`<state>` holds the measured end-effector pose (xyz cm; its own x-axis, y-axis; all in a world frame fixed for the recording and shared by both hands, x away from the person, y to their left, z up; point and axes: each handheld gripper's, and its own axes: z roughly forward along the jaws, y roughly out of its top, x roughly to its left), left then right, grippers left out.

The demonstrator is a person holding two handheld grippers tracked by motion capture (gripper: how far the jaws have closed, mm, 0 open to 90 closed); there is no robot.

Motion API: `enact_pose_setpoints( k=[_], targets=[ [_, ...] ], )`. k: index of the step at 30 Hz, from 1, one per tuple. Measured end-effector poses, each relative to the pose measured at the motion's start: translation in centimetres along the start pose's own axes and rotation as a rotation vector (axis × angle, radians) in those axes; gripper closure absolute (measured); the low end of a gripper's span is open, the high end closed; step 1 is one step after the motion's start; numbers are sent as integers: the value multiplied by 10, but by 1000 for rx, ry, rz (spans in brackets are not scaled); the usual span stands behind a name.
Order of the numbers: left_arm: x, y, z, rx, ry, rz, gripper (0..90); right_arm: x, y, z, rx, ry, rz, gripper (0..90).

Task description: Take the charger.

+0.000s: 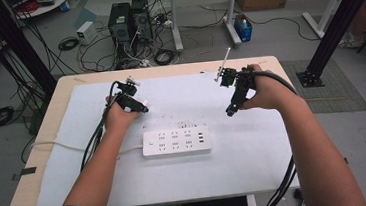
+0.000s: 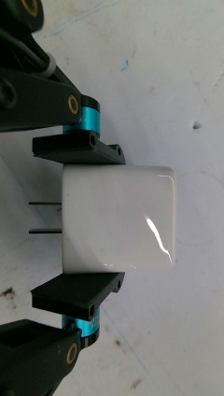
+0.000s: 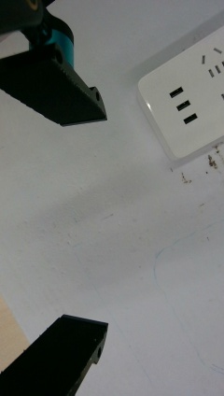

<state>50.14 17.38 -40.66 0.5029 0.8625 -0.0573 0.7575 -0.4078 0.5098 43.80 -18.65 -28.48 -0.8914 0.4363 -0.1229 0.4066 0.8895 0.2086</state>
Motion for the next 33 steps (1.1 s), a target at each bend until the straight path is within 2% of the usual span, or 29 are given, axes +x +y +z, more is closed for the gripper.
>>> enact_pose_setpoints(
  k=[5, 8, 13, 17, 20, 22, 24, 27, 31, 33],
  targets=[
    [-3, 3, -22, -21, 21, 60, 426, 2, 0, -2, -7, -2, 1, 12],
    [-5, 5, -38, -38, 16, 98, 426, 4, 0, -4, -13, -2, 2, 12],
    [-9, 7, -64, -61, -20, 177, 425, 8, 1, -9, -51, 22, 10, 12],
    [-16, 7, -81, -80, -66, 246, 425, 11, 3, -14, -73, 31, 6, 12],
    [-23, 6, -93, -89, -116, 324, 425, 13, 4, -14, -72, 27, 4, 12],
    [-28, 5, -99, -71, -120, 394, 425, 15, 4, -14, -66, 23, 3, 12],
    [-32, 3, -105, -78, -114, 437, 425, 16, 4, -13, -75, 31, -1, 12],
    [-35, 1, -113, -97, -119, 465, 425, 16, 4, -9, -86, 55, 7, 12],
    [-36, -1, -120, -109, -129, 490, 425, 17, 4, -4, -82, 61, 12, 12],
    [-36, -4, -122, -113, -137, 521, 425, 17, 4, -3, -84, 67, 15, 12]
  ],
)
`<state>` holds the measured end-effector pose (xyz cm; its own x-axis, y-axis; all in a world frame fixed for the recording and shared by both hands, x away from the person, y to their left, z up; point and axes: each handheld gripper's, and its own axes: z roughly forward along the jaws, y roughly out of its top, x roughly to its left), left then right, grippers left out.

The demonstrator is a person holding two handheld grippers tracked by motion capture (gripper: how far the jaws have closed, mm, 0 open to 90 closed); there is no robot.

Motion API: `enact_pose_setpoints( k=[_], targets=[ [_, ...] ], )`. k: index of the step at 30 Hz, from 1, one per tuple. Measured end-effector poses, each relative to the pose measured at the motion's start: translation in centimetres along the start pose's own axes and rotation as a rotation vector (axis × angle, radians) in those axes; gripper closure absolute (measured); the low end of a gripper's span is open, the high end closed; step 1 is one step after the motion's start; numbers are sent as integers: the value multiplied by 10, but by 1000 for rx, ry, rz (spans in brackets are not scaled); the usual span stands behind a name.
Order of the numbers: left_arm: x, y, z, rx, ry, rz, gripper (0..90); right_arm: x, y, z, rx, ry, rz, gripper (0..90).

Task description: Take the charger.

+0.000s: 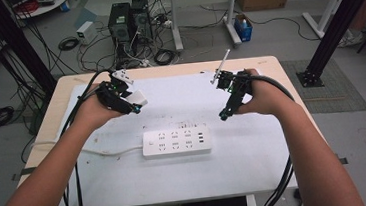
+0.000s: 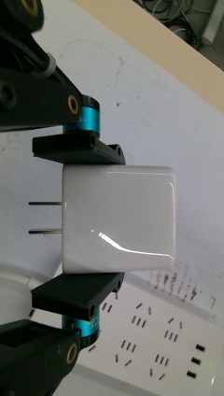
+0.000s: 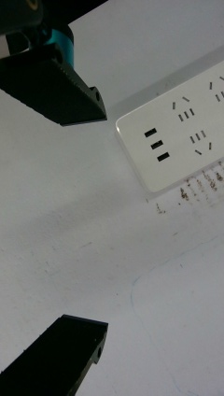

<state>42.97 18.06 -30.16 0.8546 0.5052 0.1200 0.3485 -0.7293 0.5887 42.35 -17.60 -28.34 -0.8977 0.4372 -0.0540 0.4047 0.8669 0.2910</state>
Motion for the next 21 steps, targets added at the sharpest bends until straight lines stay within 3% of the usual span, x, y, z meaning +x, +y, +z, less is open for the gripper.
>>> enact_pose_setpoints(
  k=[5, 14, 21],
  targets=[
    [-4, -3, -3, -7, -31, 66, 425, 2, 0, 1, -40, 28, 27, 12],
    [-12, -2, 2, -32, -62, 131, 425, 1, 6, 1, -168, 126, 131, 12],
    [-18, -1, 8, -51, -64, 164, 425, 3, 15, 9, -224, 198, 179, 12]
  ],
)
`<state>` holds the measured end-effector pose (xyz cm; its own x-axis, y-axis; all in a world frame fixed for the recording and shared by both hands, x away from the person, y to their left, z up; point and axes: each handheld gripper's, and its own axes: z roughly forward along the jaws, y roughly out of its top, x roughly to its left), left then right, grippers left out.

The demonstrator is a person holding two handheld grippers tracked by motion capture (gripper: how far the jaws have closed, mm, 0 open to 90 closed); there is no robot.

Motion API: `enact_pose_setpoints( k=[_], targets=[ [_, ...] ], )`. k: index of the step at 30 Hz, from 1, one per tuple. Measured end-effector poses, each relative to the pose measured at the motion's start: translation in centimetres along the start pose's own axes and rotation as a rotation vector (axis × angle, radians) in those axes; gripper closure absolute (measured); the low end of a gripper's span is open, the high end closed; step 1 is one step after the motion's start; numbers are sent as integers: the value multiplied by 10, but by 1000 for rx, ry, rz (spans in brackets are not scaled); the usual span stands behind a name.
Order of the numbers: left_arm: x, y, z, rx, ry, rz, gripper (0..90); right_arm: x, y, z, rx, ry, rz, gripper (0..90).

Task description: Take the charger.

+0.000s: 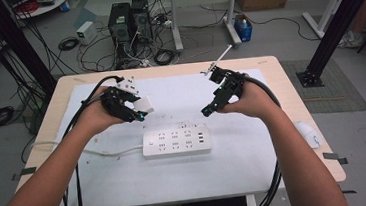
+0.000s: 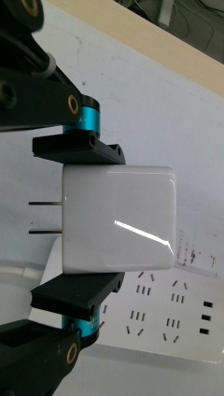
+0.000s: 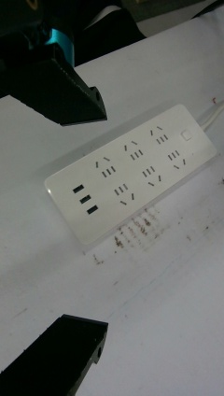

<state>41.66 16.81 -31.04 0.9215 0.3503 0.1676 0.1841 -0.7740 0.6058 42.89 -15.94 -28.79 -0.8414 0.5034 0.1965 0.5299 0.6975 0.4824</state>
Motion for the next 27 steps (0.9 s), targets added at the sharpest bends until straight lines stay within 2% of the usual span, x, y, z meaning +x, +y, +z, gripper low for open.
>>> enact_pose_setpoints(
  k=[3, 6, 7, 8, 13, 16, 22, 27],
  targets=[
    [-3, 2, 6, -3, -3, 23, 425, 1, 2, 7, -10, 14, 15, 12],
    [-5, 2, 9, -9, -6, 22, 425, 1, 2, 10, -19, 24, 24, 12],
    [-6, 3, 11, -7, -9, 36, 425, 1, 3, 14, -41, 39, 36, 13],
    [-8, 3, 13, -20, -11, 30, 425, 0, 3, 20, -57, 59, 51, 13],
    [-12, 6, 16, -41, -10, 61, 425, -2, 6, 31, -90, 98, 87, 13],
    [-15, 9, 19, -52, -10, 80, 425, -5, 8, 34, -105, 112, 117, 15],
    [-21, 15, 23, -76, -5, 110, 425, -11, 10, 37, -182, 180, 175, 21],
    [-27, 20, 26, -91, -14, 131, 425, -10, 12, 41, -196, 195, 184, 22]
  ],
)
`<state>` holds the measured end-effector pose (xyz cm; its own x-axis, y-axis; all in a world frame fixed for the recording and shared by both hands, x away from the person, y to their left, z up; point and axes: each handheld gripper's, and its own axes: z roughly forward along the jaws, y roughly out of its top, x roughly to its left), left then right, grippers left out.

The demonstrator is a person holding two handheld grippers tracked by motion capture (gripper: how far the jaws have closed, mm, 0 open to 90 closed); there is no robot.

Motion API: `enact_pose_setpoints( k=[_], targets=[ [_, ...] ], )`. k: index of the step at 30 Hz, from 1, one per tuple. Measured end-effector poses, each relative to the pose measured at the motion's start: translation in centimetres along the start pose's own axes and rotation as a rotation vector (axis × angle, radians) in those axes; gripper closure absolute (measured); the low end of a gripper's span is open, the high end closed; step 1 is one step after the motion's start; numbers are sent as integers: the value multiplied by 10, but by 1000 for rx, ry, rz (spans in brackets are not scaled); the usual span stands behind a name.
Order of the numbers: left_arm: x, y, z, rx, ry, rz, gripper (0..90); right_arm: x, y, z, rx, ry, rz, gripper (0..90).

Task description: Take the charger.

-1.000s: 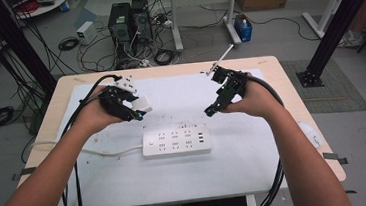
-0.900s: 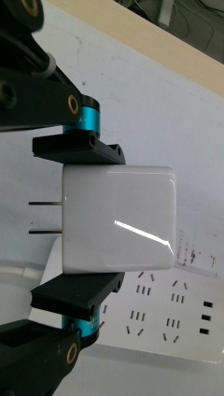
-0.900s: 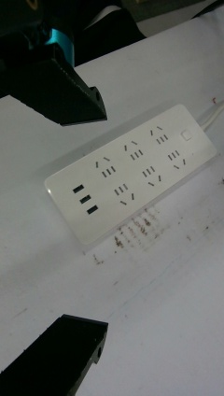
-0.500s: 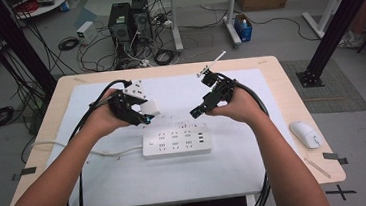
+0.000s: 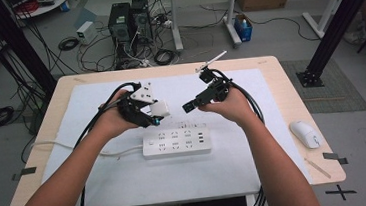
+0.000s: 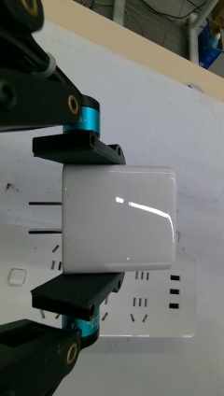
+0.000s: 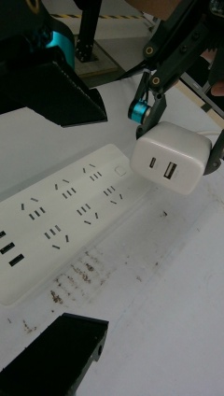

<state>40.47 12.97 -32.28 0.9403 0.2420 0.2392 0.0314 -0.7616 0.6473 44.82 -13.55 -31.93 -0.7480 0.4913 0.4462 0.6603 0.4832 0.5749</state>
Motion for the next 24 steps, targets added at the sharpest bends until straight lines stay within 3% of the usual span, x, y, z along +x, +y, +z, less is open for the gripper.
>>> enact_pose_setpoints(
  k=[6, 16, 24],
  targets=[
    [0, 0, 1, 8, 2, -11, 425, 0, -1, -1, -3, -15, -8, 22],
    [3, -4, -15, 31, 53, -30, 425, 4, -2, -15, -43, -29, -12, 21],
    [3, -6, -18, 36, 58, -40, 425, 6, -3, -17, -46, -42, -17, 21]
  ],
)
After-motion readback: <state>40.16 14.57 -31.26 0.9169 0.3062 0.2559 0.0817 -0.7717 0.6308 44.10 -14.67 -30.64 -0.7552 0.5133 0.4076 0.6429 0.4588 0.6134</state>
